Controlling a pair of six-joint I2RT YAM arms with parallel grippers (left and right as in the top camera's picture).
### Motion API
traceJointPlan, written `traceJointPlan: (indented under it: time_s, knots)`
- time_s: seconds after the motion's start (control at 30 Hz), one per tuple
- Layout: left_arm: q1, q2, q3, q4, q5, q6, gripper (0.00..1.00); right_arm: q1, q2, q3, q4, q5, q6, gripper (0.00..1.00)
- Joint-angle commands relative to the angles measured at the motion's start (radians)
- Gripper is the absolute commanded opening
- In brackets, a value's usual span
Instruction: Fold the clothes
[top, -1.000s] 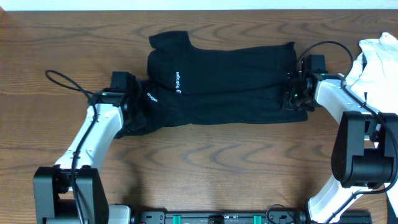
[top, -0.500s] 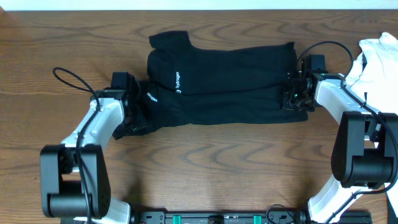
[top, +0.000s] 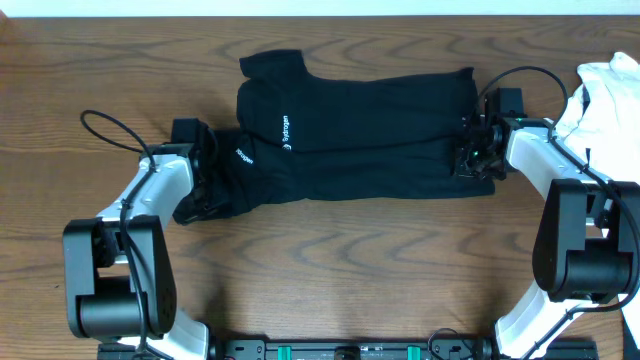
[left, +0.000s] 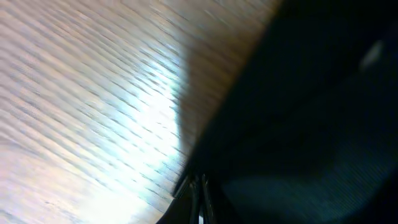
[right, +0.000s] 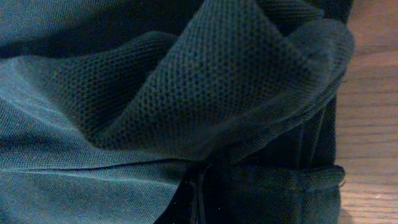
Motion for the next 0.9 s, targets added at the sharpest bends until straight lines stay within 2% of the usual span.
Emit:
traceJointPlan:
  time_s: [0.0,0.03,0.1,0.13,0.23,0.37,0.63,0.87]
  knots:
    - [0.034,0.006,-0.007,0.002,-0.045,0.006,0.06,0.010,0.035,-0.012,-0.021,0.050,-0.013,0.01]
    - [0.041,0.006,-0.007,0.001,-0.045,0.006,0.06,0.010,0.035,-0.012,-0.021,0.050,-0.013,0.01]
    - [0.056,0.006,-0.007,-0.002,-0.045,0.007,0.17,0.010,0.035,-0.012,-0.021,0.050,-0.013,0.01]
    - [0.063,0.006,-0.007,-0.002,-0.045,0.006,0.34,0.010,0.035,-0.012,-0.021,0.050,-0.013,0.01]
    - [0.072,0.006,-0.007,-0.002,-0.020,0.017,0.57,0.010,0.035,-0.012,-0.020,0.050,-0.013,0.01]
    - [0.072,0.006,-0.007,-0.003,0.110,0.105,0.69,0.010,0.035,-0.012,-0.021,0.050,-0.013,0.01]
    - [0.072,0.006,-0.007,-0.025,0.225,0.115,0.69,0.010,0.035,-0.012,-0.021,0.050,-0.013,0.01]
    - [0.072,0.007,-0.008,-0.025,0.271,0.114,0.45,0.010,0.035,-0.012,-0.020,0.050,-0.013,0.01]
